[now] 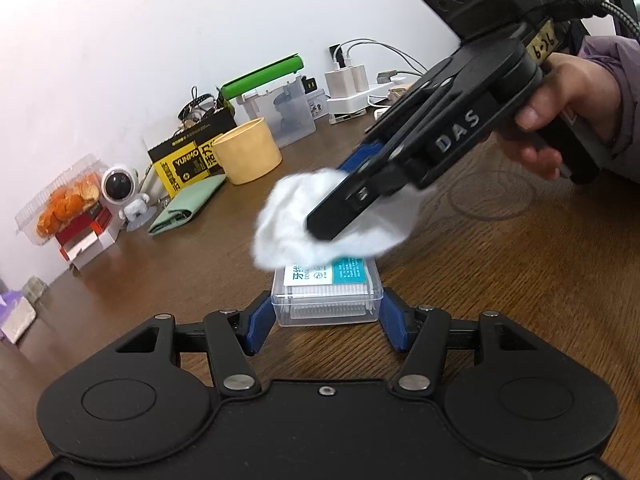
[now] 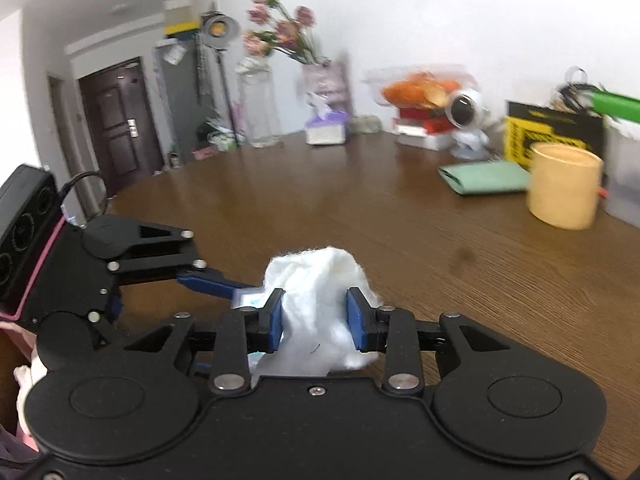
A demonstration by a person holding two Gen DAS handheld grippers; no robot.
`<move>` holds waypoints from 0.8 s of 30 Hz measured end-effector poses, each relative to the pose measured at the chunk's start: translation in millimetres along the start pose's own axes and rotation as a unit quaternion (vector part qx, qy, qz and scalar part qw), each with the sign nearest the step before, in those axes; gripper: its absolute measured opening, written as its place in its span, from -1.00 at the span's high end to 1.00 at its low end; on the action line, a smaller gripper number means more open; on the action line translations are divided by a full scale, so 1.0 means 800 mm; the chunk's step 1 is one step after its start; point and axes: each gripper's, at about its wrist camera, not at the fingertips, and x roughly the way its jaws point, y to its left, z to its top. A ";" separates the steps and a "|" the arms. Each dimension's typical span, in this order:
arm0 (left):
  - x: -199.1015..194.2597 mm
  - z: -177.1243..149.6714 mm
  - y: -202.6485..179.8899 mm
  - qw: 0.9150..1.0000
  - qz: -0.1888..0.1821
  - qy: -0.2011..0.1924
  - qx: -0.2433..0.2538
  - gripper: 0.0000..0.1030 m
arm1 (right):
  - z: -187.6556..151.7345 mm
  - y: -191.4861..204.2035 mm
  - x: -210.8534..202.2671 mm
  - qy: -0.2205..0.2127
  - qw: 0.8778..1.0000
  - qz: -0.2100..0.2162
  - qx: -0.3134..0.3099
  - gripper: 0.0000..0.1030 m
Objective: Clean container
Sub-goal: 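Wipe the cotton wad over the box lid with the right gripper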
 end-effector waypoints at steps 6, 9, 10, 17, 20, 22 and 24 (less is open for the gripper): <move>0.000 0.000 -0.002 1.000 -0.001 -0.002 0.007 -0.10 | 0.003 0.009 -0.005 -0.007 1.000 0.020 -0.002 0.36; 0.000 0.000 -0.002 1.000 0.000 -0.003 0.008 -0.10 | 0.003 0.004 -0.007 -0.004 1.000 -0.003 0.003 0.39; 0.000 0.000 -0.002 1.000 0.000 -0.003 0.008 -0.10 | 0.003 -0.001 -0.008 -0.003 1.000 -0.015 0.011 0.41; -0.002 0.000 -0.005 1.000 -0.001 -0.003 0.006 -0.10 | -0.001 0.034 -0.008 0.004 0.997 0.062 -0.047 0.44; -0.001 0.000 -0.003 1.000 -0.006 -0.002 0.001 -0.10 | -0.001 0.030 -0.008 0.009 0.998 0.038 -0.043 0.43; -0.001 0.000 -0.001 1.000 -0.008 -0.001 -0.003 -0.10 | 0.001 0.013 -0.011 0.006 1.000 0.005 -0.014 0.43; 0.000 0.001 0.001 1.000 -0.011 0.000 -0.006 -0.10 | 0.001 0.004 -0.013 0.010 1.000 -0.021 -0.011 0.43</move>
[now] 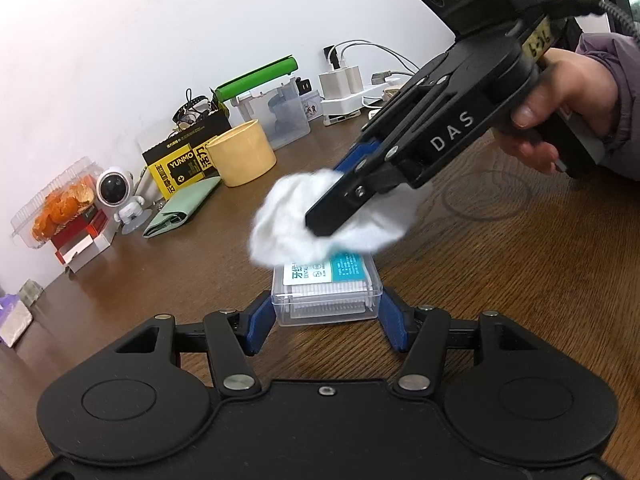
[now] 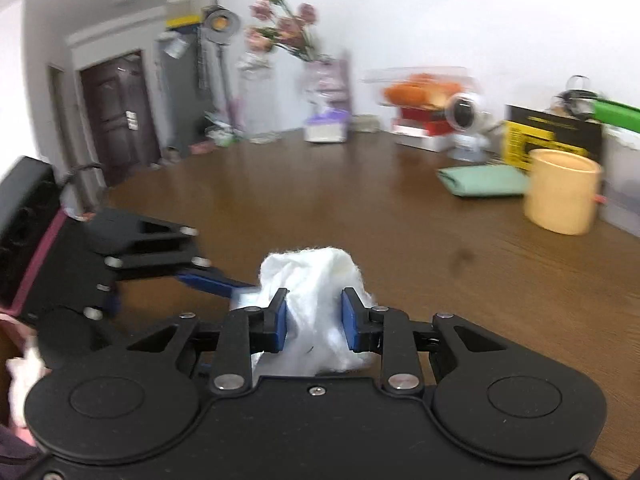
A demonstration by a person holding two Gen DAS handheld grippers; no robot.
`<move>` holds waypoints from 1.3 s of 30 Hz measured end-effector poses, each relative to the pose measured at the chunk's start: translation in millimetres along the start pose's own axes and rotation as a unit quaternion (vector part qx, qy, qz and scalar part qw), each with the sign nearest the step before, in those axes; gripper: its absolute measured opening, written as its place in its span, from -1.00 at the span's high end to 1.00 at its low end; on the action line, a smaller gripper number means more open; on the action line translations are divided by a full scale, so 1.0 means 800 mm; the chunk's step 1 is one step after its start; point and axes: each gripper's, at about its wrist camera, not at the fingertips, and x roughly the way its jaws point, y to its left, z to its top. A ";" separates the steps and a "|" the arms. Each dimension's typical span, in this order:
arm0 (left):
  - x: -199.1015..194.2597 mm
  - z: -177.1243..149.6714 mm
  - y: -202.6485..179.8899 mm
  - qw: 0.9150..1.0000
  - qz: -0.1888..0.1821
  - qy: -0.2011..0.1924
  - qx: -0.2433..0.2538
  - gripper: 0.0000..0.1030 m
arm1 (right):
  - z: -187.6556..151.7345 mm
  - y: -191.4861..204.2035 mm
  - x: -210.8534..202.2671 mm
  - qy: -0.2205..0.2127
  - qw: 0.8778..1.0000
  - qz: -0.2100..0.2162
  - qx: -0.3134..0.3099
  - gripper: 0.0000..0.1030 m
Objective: Clean container
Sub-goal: 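Wipe the cotton wad over the box lid with the right gripper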
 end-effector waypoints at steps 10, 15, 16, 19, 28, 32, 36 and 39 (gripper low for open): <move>0.000 0.001 -0.003 1.000 0.007 -0.001 0.009 -0.10 | 0.000 0.022 0.003 0.002 0.999 0.025 -0.023 0.43; 0.000 0.001 -0.003 1.000 0.007 -0.001 0.009 -0.10 | 0.000 0.012 0.001 0.000 1.000 0.018 -0.008 0.43; 0.000 0.001 -0.003 1.000 0.006 -0.001 0.009 -0.10 | 0.000 0.017 0.002 0.000 1.000 0.025 -0.016 0.43; 0.000 0.001 -0.004 1.000 0.007 -0.001 0.009 -0.10 | 0.000 0.023 0.005 0.001 0.999 0.038 -0.027 0.43; 0.001 0.001 -0.001 1.000 0.003 0.000 0.003 -0.10 | -0.003 0.031 0.007 0.000 0.997 0.066 -0.039 0.43; 0.001 0.001 0.000 1.000 0.001 0.001 0.000 -0.10 | -0.003 0.030 0.006 0.000 0.997 0.063 -0.035 0.42; 0.002 0.001 0.001 1.000 0.000 0.001 -0.001 -0.10 | -0.002 0.034 0.003 0.000 0.997 0.071 -0.040 0.42; 0.001 0.001 0.000 1.000 0.000 0.001 -0.002 -0.10 | -0.003 0.037 0.004 0.004 0.996 0.084 -0.042 0.42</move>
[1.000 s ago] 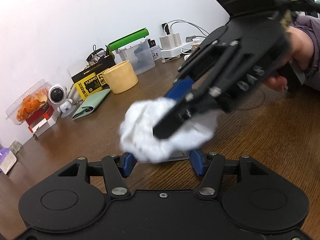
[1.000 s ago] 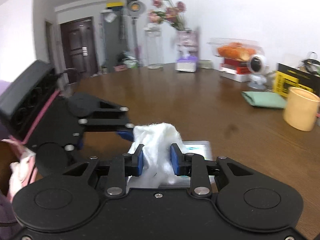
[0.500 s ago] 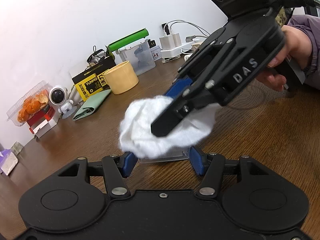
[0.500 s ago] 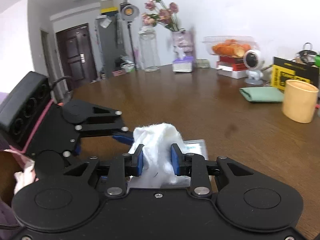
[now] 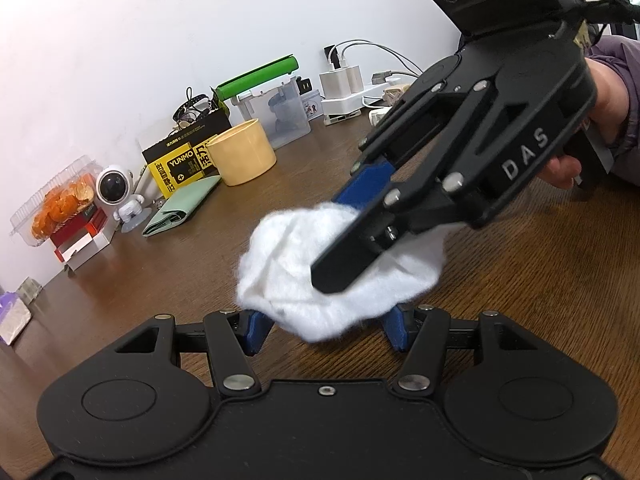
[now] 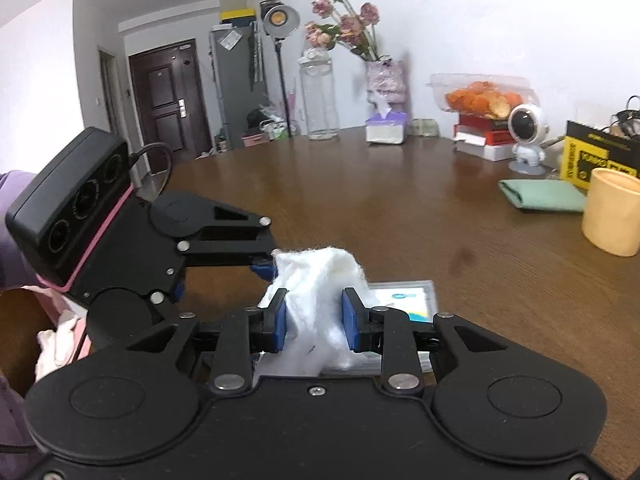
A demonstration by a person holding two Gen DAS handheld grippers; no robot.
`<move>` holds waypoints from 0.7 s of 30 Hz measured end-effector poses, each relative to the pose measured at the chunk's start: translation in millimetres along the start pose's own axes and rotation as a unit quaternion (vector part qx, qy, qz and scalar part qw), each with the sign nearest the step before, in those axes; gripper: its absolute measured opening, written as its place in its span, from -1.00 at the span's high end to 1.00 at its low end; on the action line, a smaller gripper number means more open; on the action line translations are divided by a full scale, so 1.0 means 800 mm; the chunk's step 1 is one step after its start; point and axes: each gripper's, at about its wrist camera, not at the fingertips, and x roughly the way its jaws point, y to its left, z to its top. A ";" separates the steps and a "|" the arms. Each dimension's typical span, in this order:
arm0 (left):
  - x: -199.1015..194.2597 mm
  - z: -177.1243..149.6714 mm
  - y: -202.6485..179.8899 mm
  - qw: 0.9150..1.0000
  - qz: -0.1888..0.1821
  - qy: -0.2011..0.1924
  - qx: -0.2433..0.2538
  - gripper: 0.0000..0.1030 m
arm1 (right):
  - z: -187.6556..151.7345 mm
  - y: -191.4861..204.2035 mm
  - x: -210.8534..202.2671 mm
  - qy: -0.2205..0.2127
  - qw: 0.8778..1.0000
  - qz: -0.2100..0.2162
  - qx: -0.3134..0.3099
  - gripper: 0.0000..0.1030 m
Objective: Clean container
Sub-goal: 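Wipe the cotton wad over the box lid with the right gripper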
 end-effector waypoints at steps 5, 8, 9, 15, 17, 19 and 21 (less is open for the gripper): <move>0.001 0.000 0.003 1.000 0.000 0.000 0.001 -0.10 | 0.000 -0.012 -0.004 -0.004 0.999 -0.035 0.018 0.42; 0.002 0.000 0.003 1.000 0.001 0.000 0.002 -0.10 | 0.000 -0.014 -0.006 -0.008 0.999 -0.027 0.024 0.41; 0.002 0.000 0.003 1.000 0.001 0.000 0.001 -0.10 | 0.000 -0.008 -0.005 -0.009 1.000 -0.012 0.016 0.41; 0.004 0.001 0.008 1.000 -0.004 0.001 -0.005 -0.10 | -0.003 0.007 0.005 0.000 0.999 -0.023 -0.029 0.41; 0.005 0.001 0.010 1.000 -0.003 0.001 -0.003 -0.10 | -0.002 -0.004 0.001 -0.006 0.999 -0.045 -0.008 0.39; 0.005 0.001 0.009 1.000 -0.002 0.000 -0.002 -0.10 | -0.001 -0.009 -0.001 -0.008 0.998 -0.056 0.001 0.39; 0.004 0.000 0.006 1.000 -0.001 0.000 -0.002 -0.10 | -0.002 -0.007 -0.001 -0.009 0.999 -0.031 0.004 0.39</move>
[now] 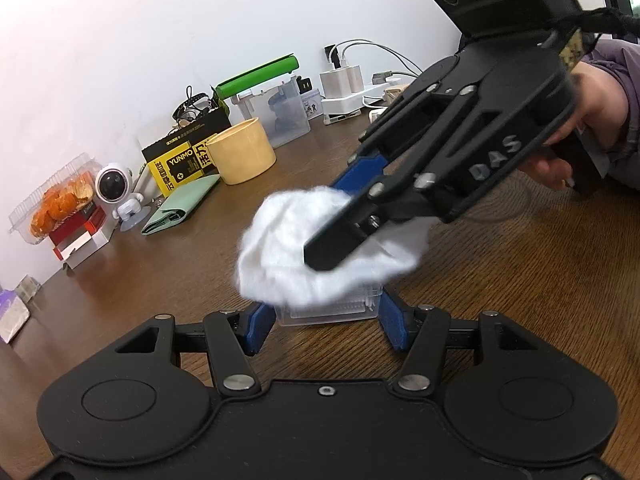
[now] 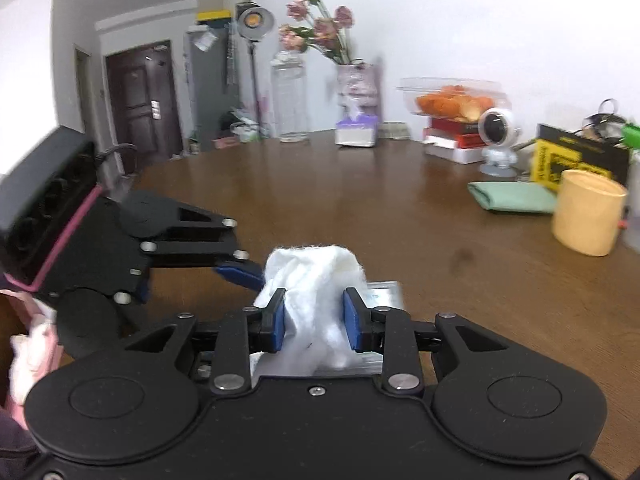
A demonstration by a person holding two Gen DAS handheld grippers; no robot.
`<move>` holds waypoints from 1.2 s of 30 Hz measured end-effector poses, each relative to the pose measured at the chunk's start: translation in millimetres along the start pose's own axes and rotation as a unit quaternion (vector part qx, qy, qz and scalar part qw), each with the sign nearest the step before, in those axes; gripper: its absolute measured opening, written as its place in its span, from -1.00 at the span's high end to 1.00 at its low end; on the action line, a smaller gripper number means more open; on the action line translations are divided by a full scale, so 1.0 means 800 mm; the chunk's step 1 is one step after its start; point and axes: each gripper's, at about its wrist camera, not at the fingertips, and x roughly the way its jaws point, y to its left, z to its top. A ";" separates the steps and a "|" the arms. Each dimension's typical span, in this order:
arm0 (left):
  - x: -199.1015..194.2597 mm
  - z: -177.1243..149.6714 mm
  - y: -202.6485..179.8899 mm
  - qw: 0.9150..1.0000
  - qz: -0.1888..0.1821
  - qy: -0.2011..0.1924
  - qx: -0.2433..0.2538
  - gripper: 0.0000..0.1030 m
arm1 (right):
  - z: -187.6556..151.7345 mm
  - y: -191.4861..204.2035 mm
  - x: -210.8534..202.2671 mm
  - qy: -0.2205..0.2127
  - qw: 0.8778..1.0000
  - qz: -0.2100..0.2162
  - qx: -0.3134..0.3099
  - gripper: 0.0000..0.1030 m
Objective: Clean container
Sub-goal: 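Wipe the cotton wad over the box lid with the right gripper, then rub the cotton wad across the box lid again with the right gripper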
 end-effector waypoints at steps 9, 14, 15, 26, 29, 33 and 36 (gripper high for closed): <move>-0.002 0.000 -0.009 1.000 0.003 -0.001 0.004 -0.10 | -0.001 -0.009 -0.001 -0.003 1.000 -0.015 0.009 0.39; -0.005 0.000 -0.009 1.000 -0.001 0.000 -0.001 -0.10 | 0.001 0.003 0.002 0.003 1.000 0.004 -0.010 0.40; -0.005 0.000 -0.009 1.000 -0.001 0.000 -0.002 -0.10 | 0.001 0.000 0.002 0.003 1.000 -0.005 -0.007 0.40; -0.007 0.001 -0.011 1.000 0.000 -0.001 0.001 -0.10 | 0.000 -0.018 0.001 0.004 0.998 -0.062 0.020 0.35; -0.008 0.000 -0.013 1.000 0.000 -0.001 0.001 -0.10 | 0.000 -0.016 0.000 0.003 0.999 -0.047 0.021 0.35; -0.008 0.000 -0.013 1.000 0.001 -0.001 0.003 -0.10 | 0.001 -0.004 0.000 0.007 1.000 -0.018 0.005 0.36; -0.009 -0.001 -0.014 1.000 0.001 -0.001 0.003 -0.10 | 0.002 -0.014 -0.003 0.006 0.998 -0.051 0.022 0.36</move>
